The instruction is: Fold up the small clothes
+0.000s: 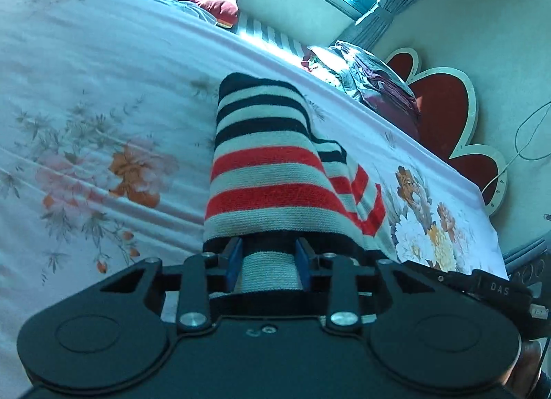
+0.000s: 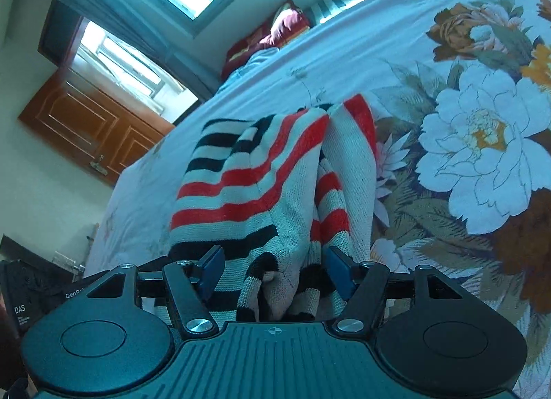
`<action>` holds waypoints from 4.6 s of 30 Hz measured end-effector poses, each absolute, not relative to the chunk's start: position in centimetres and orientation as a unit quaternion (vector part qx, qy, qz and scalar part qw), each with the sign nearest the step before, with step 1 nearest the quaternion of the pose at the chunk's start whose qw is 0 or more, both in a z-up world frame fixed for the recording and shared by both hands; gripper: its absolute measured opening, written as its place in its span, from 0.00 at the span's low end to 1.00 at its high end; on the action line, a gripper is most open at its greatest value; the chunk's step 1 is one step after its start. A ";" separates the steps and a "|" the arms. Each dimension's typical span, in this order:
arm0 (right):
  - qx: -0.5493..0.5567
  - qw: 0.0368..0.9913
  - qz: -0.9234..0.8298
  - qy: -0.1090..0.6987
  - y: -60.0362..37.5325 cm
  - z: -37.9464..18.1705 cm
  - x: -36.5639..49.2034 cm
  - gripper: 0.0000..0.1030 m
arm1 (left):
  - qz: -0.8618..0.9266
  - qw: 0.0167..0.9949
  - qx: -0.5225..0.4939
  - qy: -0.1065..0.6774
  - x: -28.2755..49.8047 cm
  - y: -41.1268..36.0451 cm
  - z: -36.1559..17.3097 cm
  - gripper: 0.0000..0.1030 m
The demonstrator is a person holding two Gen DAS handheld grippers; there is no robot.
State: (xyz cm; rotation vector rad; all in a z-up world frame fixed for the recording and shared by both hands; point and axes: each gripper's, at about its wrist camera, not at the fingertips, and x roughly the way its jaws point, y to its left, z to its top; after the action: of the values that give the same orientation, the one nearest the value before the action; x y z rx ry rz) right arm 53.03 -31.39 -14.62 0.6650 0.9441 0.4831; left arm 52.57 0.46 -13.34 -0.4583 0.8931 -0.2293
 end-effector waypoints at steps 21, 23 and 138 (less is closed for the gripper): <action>0.142 0.883 0.177 0.410 -29.3 -15.0 51.0 0.25 | -0.207 0.872 -0.035 0.441 56.9 -5.5 -13.0 0.21; 0.154 0.889 0.174 0.394 -30.0 -14.1 50.9 0.36 | -0.216 0.867 -0.042 0.447 57.2 -4.8 -12.9 0.21; 0.380 0.764 0.247 0.460 -38.3 -18.7 54.7 0.58 | -0.087 0.853 -0.229 0.460 53.6 -0.9 -15.6 0.89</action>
State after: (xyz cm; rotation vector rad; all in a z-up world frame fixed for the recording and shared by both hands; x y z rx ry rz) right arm 54.68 -38.29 -18.68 0.8261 0.9993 0.5377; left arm 53.55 -0.95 -15.56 -0.4821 0.9682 -0.1824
